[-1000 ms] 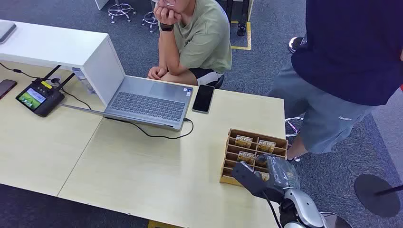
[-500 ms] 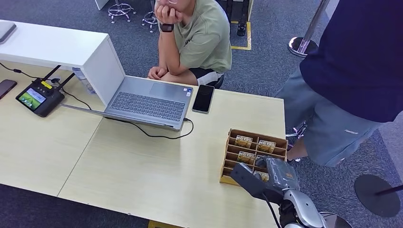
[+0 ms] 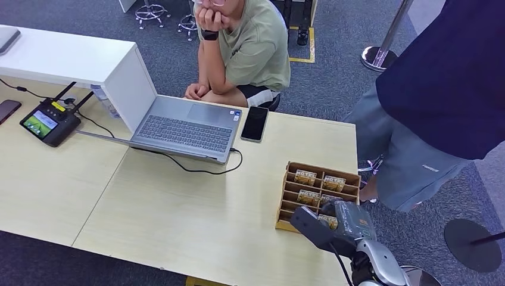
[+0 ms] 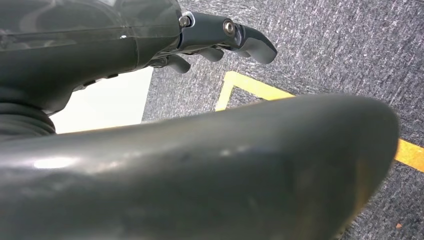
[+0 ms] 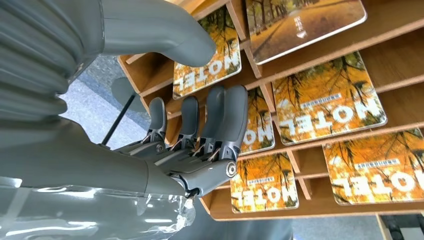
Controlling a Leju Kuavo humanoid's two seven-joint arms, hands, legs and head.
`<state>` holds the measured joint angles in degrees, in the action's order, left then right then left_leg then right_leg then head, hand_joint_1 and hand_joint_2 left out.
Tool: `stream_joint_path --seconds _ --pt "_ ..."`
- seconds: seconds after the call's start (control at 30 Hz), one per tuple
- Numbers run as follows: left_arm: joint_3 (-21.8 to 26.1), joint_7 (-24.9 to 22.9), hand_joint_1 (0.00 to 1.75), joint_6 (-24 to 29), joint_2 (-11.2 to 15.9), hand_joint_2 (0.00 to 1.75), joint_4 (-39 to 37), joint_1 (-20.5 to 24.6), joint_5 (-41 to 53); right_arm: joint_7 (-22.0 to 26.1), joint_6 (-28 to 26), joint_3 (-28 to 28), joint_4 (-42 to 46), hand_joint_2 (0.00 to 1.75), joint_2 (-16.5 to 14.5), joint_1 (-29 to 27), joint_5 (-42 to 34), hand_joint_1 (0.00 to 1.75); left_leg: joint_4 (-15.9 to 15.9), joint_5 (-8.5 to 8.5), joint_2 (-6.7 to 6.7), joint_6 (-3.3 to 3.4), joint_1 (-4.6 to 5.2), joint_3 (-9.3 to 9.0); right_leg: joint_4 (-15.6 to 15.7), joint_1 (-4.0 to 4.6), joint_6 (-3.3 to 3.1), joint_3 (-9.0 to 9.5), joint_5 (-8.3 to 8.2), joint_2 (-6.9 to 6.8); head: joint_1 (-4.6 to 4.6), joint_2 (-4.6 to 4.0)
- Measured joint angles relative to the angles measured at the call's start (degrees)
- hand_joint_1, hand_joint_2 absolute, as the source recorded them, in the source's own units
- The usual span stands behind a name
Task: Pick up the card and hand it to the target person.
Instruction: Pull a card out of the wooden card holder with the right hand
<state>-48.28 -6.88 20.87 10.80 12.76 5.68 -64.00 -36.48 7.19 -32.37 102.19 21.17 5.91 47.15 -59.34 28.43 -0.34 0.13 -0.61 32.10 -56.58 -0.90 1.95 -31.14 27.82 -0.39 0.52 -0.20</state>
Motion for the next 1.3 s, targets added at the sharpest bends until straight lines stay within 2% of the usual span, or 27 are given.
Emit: stream_joint_path --seconds 0.4,0.5,0.63,0.93,1.07,1.3 --pt "0.0 -0.1 0.00 0.1 0.0 0.00 0.0 0.0 0.0 -0.7 -0.2 -0.4 -1.1 1.75 0.4 0.0 -0.7 0.97 0.0 0.00 0.00 0.00 0.00 0.00 0.0 0.00 0.00 0.00 0.00 0.00 0.00 0.00" --pt "0.0 -0.1 0.00 0.1 0.0 0.00 0.0 0.0 0.0 -0.7 -0.2 -0.4 -1.4 1.75 0.4 0.0 -0.7 1.05 0.0 0.00 0.00 0.00 0.00 -0.01 0.0 0.00 0.00 0.01 0.00 0.00 0.00 0.00" --pt "0.0 -0.1 0.00 0.1 0.1 0.00 0.0 0.0 0.0 -0.7 -0.4 -0.4 -1.6 1.75 0.4 0.1 -0.7 1.35 0.0 0.00 0.00 0.00 0.00 -0.01 0.0 0.00 0.00 0.01 0.00 0.00 0.00 0.00" --pt "0.0 -0.1 0.00 0.1 0.2 0.00 0.0 0.0 0.0 -0.7 -0.5 -0.4 -1.9 1.75 0.4 0.2 -0.9 1.64 0.0 0.00 0.00 0.00 0.00 -0.01 0.0 0.00 0.00 0.00 0.00 0.00 0.00 0.00" --pt "0.0 -0.1 0.00 0.1 0.2 0.00 0.0 0.0 0.0 -0.7 -0.5 -0.4 -1.9 1.75 0.4 0.2 -0.9 1.69 0.0 0.00 0.00 0.00 0.00 -0.01 0.0 0.00 0.00 0.00 0.00 0.00 0.00 0.00" --pt "0.0 0.4 0.00 -0.9 0.2 0.00 0.0 0.0 0.0 -0.7 -0.6 -0.4 -1.9 1.75 0.4 0.3 -0.9 1.68 0.0 0.00 0.00 0.00 0.00 -0.01 0.0 0.00 0.00 0.01 0.00 0.00 0.00 0.00"
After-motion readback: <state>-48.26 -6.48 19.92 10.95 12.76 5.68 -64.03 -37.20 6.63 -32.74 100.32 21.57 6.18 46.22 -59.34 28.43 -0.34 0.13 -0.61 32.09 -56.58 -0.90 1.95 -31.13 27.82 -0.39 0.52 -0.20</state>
